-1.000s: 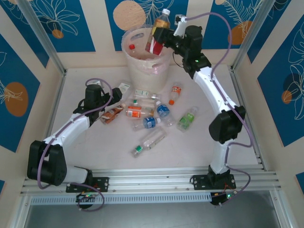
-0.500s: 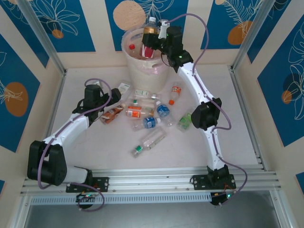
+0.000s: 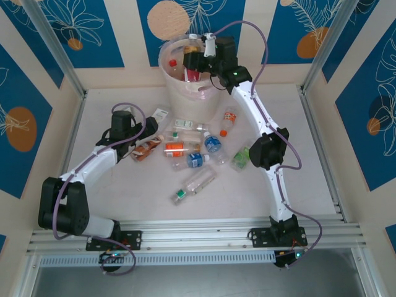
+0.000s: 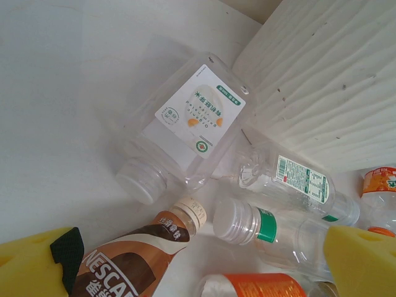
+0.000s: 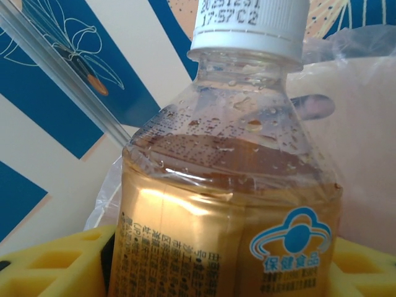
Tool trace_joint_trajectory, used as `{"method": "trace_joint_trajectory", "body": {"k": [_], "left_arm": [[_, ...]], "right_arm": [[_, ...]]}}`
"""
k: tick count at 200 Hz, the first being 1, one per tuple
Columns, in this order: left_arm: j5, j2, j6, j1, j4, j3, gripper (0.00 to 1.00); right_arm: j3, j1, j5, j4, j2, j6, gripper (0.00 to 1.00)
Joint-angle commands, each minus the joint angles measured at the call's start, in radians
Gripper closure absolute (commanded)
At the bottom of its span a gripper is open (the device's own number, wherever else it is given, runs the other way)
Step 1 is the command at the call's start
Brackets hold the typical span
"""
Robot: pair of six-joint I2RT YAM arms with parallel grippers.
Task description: Put the plastic bottles in the bin
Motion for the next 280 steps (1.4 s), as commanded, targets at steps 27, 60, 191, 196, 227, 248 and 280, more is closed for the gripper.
{"method": "trace_joint_trajectory", "body": {"k": [27,60,191,196,227,248,280], "left_arm": [[0.023,0.011,0.009,0.018,-0.008,0.033,0.0],[0.026,0.022,0.019,0.023,-0.03,0.047,0.0],[-0.088,0.112,0.245,0.049,-0.271,0.176,0.0],[-0.094,0.122,0.255,0.048,-0.287,0.186,0.0],[-0.122,0.174,0.297,0.049,-0.364,0.236,0.0],[-0.022,0.224,0.385,0.059,-0.434,0.299,0.0],[0.01,0.245,0.566,0.061,-0.493,0.33,0.0]], "right_arm": [[-0.03,0.017,-0.127,-0.004,-0.028,-0.035,0.27],[-0.027,0.03,-0.066,0.007,-0.026,-0.071,0.11],[-0.384,0.032,0.053,0.042,-0.406,-0.143,0.0],[-0.421,0.032,0.058,0.049,-0.435,-0.146,0.0],[-0.696,0.034,0.103,0.127,-0.636,-0.147,0.01],[-0.893,0.034,0.154,0.203,-0.77,-0.139,0.0],[-1.147,0.021,0.245,0.294,-0.936,-0.105,0.0]]}}
